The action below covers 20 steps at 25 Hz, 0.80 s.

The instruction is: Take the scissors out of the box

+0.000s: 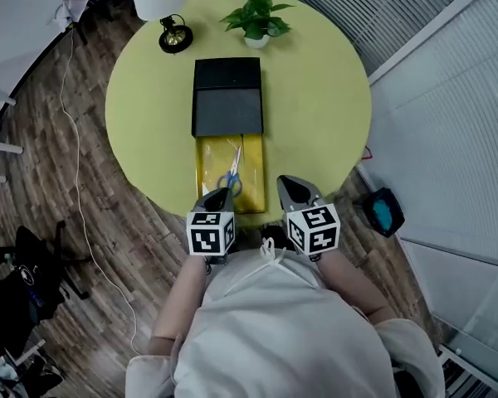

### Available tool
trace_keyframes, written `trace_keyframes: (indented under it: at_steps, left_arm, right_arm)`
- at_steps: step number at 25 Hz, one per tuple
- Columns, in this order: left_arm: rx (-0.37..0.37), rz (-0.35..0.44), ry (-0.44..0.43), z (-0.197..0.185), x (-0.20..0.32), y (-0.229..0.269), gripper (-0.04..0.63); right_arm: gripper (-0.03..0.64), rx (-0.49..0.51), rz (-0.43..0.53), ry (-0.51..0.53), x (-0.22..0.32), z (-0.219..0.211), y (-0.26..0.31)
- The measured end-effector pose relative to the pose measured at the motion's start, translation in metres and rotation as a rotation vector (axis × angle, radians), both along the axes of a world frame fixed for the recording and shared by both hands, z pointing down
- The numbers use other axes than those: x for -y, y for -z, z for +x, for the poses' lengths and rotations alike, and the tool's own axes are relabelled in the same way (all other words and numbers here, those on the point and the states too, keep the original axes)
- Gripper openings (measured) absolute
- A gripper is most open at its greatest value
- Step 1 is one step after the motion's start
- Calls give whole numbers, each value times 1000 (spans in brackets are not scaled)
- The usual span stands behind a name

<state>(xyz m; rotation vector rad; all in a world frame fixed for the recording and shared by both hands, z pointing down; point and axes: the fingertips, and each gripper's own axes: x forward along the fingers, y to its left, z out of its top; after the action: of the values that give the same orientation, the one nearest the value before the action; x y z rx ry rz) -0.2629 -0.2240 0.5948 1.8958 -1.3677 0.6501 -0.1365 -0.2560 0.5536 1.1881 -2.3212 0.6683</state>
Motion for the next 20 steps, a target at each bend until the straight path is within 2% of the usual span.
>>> trace_keyframes:
  at_steps: [4, 6, 8, 9, 14, 17, 20]
  left_arm:
    - [62, -43, -82, -1, 5, -20, 6]
    - [94, -96, -121, -1, 5, -36, 8]
    - [102, -171, -160, 1, 3, -52, 72]
    - [94, -202, -164, 2, 3, -58, 103]
    - [66, -289, -147, 4, 12, -79, 152]
    - [81, -311, -146, 6, 19, -84, 160]
    - [126, -324, -152, 4, 25, -88, 167]
  right_arm:
    - [-2, 2, 14, -42, -5, -11, 3]
    - [-2, 4, 12, -65, -7, -13, 3]
    - [-2, 6, 6, -85, -11, -14, 1]
    - [-2, 6, 1, -92, -13, -14, 0]
    - [-2, 8, -20, -106, -23, -13, -5]
    - [-2, 8, -16, -107, -21, -12, -4]
    - [-2, 11, -7, -109, -15, -9, 0]
